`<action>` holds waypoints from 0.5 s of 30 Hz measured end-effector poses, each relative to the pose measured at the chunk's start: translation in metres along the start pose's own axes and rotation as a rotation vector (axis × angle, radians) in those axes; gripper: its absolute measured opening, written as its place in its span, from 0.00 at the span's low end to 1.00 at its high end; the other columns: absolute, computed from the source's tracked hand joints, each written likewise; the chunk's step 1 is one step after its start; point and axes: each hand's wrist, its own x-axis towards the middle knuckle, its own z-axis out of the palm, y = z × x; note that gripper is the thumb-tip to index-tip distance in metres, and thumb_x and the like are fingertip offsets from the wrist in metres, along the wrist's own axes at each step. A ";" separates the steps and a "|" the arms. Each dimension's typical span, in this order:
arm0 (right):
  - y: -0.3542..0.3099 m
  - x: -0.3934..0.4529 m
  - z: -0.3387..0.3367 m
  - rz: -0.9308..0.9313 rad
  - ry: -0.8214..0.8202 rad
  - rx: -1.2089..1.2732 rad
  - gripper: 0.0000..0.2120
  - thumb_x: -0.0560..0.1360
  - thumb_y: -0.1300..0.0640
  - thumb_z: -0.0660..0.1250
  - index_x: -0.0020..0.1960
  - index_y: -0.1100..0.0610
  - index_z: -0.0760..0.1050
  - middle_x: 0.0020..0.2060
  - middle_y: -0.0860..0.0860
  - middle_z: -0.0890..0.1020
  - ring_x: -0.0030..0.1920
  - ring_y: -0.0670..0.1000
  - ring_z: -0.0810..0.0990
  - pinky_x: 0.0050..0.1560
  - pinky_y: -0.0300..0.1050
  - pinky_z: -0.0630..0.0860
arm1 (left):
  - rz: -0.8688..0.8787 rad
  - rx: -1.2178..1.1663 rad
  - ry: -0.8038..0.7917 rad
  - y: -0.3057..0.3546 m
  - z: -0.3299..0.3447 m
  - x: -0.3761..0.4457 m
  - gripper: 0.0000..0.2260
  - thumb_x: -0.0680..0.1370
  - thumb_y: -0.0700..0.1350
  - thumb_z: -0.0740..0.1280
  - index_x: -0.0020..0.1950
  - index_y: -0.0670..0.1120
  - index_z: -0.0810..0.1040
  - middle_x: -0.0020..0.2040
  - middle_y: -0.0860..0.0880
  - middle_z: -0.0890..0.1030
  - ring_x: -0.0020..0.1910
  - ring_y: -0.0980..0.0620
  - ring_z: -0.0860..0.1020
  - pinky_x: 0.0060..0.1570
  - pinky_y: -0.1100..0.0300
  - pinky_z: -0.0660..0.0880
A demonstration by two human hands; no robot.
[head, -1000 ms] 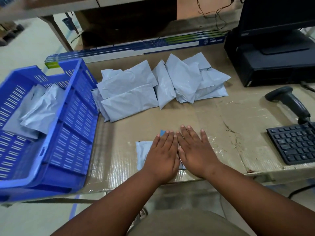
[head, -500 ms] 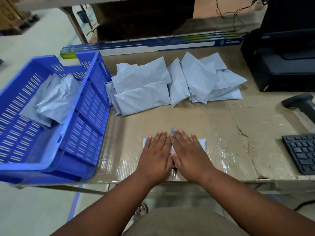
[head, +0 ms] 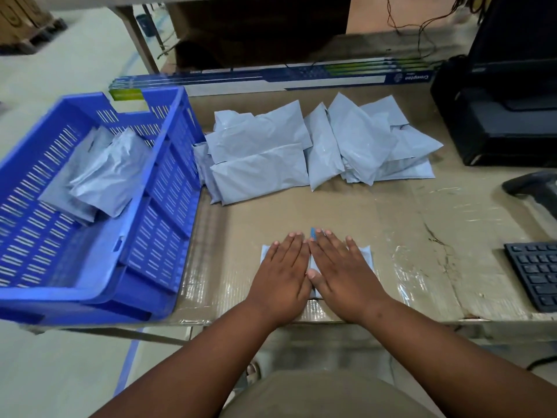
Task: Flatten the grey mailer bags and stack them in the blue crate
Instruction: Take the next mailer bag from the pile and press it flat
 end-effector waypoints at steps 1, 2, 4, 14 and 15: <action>-0.001 0.000 0.000 0.003 0.002 0.003 0.35 0.86 0.35 0.38 0.86 0.53 0.53 0.86 0.51 0.50 0.86 0.51 0.46 0.83 0.63 0.50 | 0.013 0.009 -0.007 -0.003 -0.001 -0.002 0.29 0.86 0.54 0.52 0.85 0.42 0.60 0.85 0.42 0.59 0.85 0.45 0.54 0.81 0.41 0.56; -0.001 0.000 0.000 0.006 0.001 0.007 0.36 0.85 0.34 0.37 0.86 0.52 0.53 0.86 0.50 0.50 0.86 0.51 0.45 0.83 0.63 0.49 | 0.018 0.024 -0.011 -0.006 -0.004 -0.004 0.29 0.86 0.55 0.52 0.85 0.42 0.60 0.85 0.42 0.59 0.85 0.45 0.54 0.81 0.41 0.57; -0.001 0.000 -0.003 0.017 -0.017 -0.004 0.38 0.84 0.32 0.35 0.86 0.52 0.52 0.86 0.50 0.49 0.86 0.51 0.44 0.83 0.63 0.46 | 0.005 0.061 -0.026 -0.010 -0.011 -0.011 0.30 0.87 0.58 0.51 0.85 0.42 0.60 0.85 0.43 0.59 0.85 0.45 0.54 0.80 0.39 0.57; -0.048 -0.030 -0.006 -0.124 0.004 -0.113 0.38 0.83 0.31 0.51 0.87 0.46 0.47 0.86 0.51 0.45 0.86 0.56 0.42 0.80 0.73 0.47 | 0.056 0.117 -0.045 -0.030 -0.027 -0.068 0.39 0.83 0.67 0.56 0.87 0.47 0.51 0.87 0.44 0.47 0.86 0.44 0.44 0.80 0.36 0.54; -0.048 -0.032 -0.004 -0.108 -0.001 -0.123 0.38 0.83 0.30 0.50 0.87 0.46 0.47 0.86 0.51 0.45 0.86 0.56 0.42 0.79 0.74 0.49 | 0.056 0.113 -0.040 -0.031 -0.026 -0.070 0.39 0.83 0.67 0.56 0.87 0.47 0.52 0.87 0.44 0.48 0.86 0.44 0.45 0.80 0.36 0.54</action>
